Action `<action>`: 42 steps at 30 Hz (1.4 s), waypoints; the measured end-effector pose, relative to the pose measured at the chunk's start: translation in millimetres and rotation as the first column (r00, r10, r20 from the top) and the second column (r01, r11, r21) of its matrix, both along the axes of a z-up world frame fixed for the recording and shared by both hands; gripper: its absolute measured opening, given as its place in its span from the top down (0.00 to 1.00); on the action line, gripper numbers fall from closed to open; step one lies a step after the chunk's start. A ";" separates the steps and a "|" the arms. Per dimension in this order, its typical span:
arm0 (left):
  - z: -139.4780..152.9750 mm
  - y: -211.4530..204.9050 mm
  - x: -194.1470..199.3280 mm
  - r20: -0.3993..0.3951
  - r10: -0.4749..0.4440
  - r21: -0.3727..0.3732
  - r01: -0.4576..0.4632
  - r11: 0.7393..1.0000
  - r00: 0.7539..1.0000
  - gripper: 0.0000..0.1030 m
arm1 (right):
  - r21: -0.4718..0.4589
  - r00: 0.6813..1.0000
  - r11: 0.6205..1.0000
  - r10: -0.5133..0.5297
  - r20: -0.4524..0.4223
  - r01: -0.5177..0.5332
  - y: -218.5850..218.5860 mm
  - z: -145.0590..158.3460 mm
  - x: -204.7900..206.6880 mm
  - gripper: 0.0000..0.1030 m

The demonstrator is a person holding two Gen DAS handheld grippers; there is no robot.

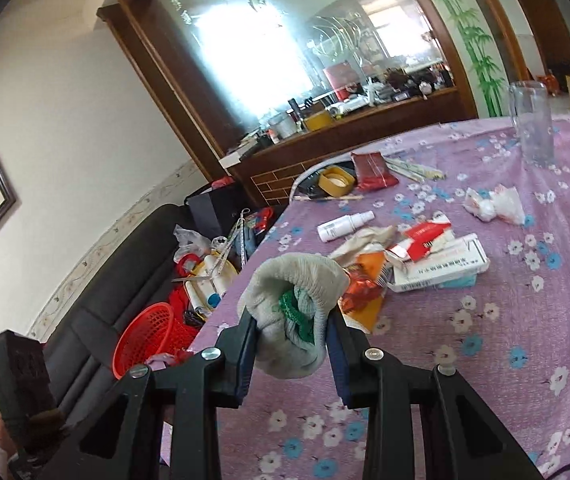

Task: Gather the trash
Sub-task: 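Carry bag and cloth to the red basket and release both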

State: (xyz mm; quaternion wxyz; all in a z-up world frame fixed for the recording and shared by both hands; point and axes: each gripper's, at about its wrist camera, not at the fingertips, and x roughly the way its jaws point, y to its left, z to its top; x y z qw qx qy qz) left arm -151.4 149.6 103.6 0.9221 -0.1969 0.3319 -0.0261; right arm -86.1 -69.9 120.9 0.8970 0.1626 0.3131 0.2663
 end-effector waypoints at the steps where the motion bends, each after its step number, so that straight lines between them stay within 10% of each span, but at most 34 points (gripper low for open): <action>1: 1.1 2.9 -0.2 0.003 0.006 -0.002 -0.006 1.000 1.000 0.64 | -0.003 1.000 1.000 -0.001 0.009 0.001 1.1 2.3 -1.3 0.66; 42: 11.8 141.5 -38.1 0.081 0.297 -0.055 -0.294 0.954 0.951 0.64 | -0.045 0.971 0.975 0.223 0.087 -0.220 142.3 31.0 5.7 0.66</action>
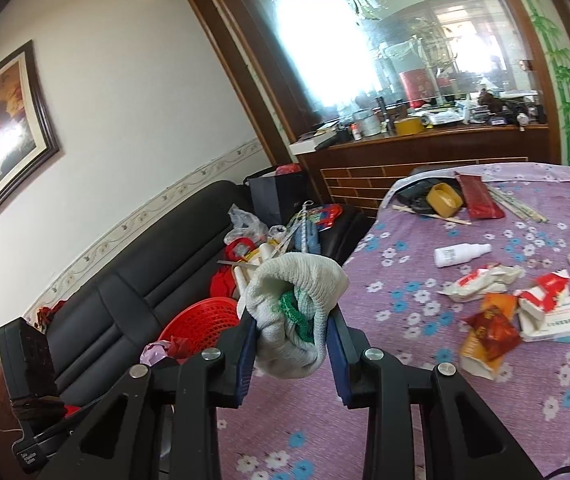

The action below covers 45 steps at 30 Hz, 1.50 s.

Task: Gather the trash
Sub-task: 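Carry bag and cloth to the red basket and release both, then move both tools back over the table toward the remaining trash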

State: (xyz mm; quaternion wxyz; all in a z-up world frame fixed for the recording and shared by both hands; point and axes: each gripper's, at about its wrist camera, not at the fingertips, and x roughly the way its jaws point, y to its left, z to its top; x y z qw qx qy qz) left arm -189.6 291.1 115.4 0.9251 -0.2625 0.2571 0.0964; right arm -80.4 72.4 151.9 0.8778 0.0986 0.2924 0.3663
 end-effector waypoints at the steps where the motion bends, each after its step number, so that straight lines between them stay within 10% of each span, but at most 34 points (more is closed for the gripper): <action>1: 0.9 5.7 -2.4 0.002 0.013 0.003 -0.013 1.000 1.000 0.64 | 0.001 1.000 1.000 0.007 -0.001 -0.007 4.0 -0.4 0.8 0.66; 13: -3.5 85.1 -4.3 -0.025 0.191 0.075 -0.189 0.979 0.981 0.64 | 0.035 0.980 0.983 0.185 -0.080 -0.183 99.5 -14.4 14.4 0.66; 28: -65.2 131.9 24.7 -0.161 0.169 0.035 -0.166 0.986 0.972 0.63 | 0.031 0.883 0.924 0.373 -0.285 -0.380 220.5 -85.7 52.9 0.66; 32: -74.1 134.0 27.2 -0.200 0.172 0.032 -0.169 0.985 0.965 0.61 | 0.020 0.870 0.919 0.380 -0.315 -0.395 231.9 -99.5 57.6 0.62; 36: -76.1 134.2 25.4 -0.213 0.180 0.043 -0.175 0.984 0.960 0.47 | 0.074 0.852 0.915 0.397 -0.343 -0.397 230.8 -106.1 65.4 0.30; 45: -55.9 106.8 17.7 -0.172 0.152 0.069 -0.142 0.988 0.973 0.31 | 0.135 0.857 0.923 0.385 -0.342 -0.361 194.0 -84.9 66.0 0.30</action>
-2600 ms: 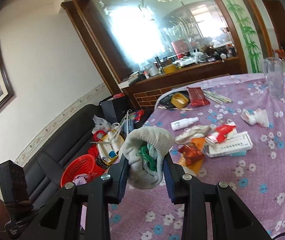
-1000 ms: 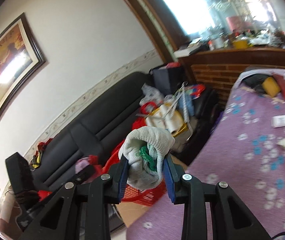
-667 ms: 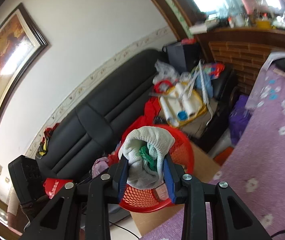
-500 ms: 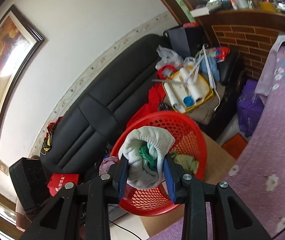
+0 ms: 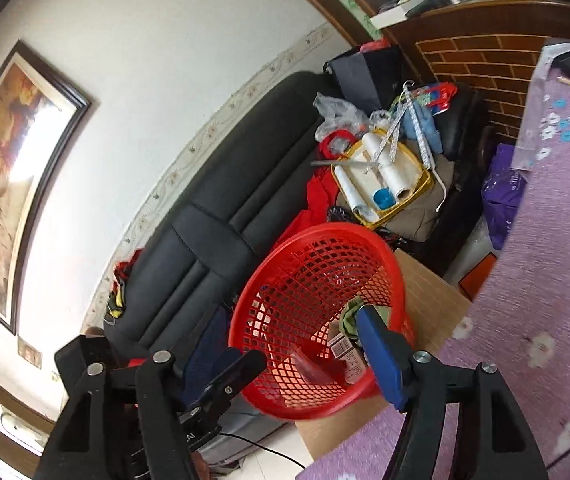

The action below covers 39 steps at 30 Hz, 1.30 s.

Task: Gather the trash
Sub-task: 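Move both tools back over the table toward the remaining trash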

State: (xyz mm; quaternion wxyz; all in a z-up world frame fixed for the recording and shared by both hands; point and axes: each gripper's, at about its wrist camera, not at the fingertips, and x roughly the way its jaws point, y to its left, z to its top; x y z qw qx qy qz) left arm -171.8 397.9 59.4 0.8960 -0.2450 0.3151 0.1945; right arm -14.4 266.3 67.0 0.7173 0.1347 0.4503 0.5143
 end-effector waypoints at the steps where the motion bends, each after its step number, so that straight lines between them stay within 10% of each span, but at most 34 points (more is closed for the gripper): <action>1: 4.8 -6.7 0.1 0.010 -0.010 0.007 0.010 1.000 1.000 0.30 | 0.010 1.000 1.000 -0.008 -0.002 0.008 -8.4 4.7 -1.2 0.30; 9: 49.0 -87.0 5.2 0.116 -0.181 0.024 0.179 0.984 0.977 0.25 | 0.064 0.990 0.989 -0.133 0.050 0.130 -106.3 43.3 -19.8 0.27; 22: 84.7 -229.1 45.0 0.126 -0.461 0.043 0.460 0.887 0.878 0.25 | 0.124 0.920 0.923 -0.378 0.105 0.365 -282.3 76.3 -37.3 0.26; 39: 81.2 -314.5 95.9 0.044 -0.564 0.034 0.564 0.825 0.824 0.25 | 0.124 0.804 0.807 -0.588 0.089 0.577 -406.7 75.5 -8.2 0.26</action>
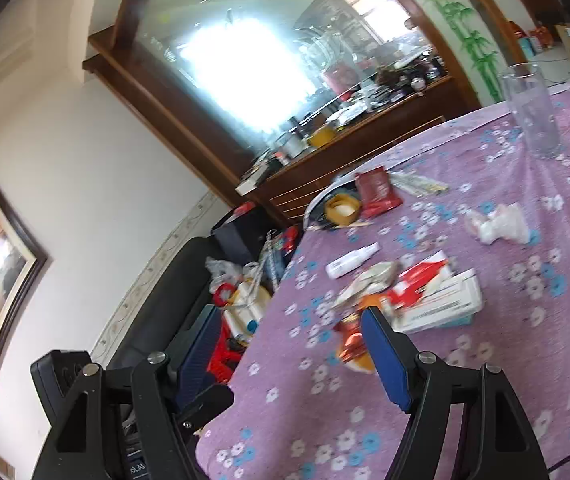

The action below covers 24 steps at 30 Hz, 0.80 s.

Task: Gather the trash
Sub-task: 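Move both tools back over the table toward the remaining trash, then grasp the red snack bag with left tool while right tool grasps the cigarette box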

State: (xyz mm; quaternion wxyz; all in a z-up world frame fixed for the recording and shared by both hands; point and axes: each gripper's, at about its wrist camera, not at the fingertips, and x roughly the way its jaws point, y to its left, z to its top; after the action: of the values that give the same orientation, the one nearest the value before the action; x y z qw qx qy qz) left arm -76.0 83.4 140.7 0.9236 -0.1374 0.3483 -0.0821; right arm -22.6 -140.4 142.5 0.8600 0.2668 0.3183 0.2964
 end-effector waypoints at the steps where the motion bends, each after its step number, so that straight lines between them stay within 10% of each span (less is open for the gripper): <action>1: -1.7 -0.9 3.9 -0.009 0.003 -0.001 -0.003 1.000 1.000 0.25 | -0.003 1.000 1.000 -0.006 0.000 0.006 -1.7 0.6 2.4 0.26; 24: -85.4 -30.1 123.1 -0.193 0.086 0.168 -0.054 0.984 0.977 0.25 | -0.125 0.946 0.980 -0.185 -0.267 0.156 -40.1 -100.7 134.9 0.26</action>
State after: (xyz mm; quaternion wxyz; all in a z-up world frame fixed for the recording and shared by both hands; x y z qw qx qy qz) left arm 47.2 53.4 55.3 0.8944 -0.0817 0.4396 -0.0067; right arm 112.3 -180.4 41.8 0.8418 0.2881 0.4261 0.1639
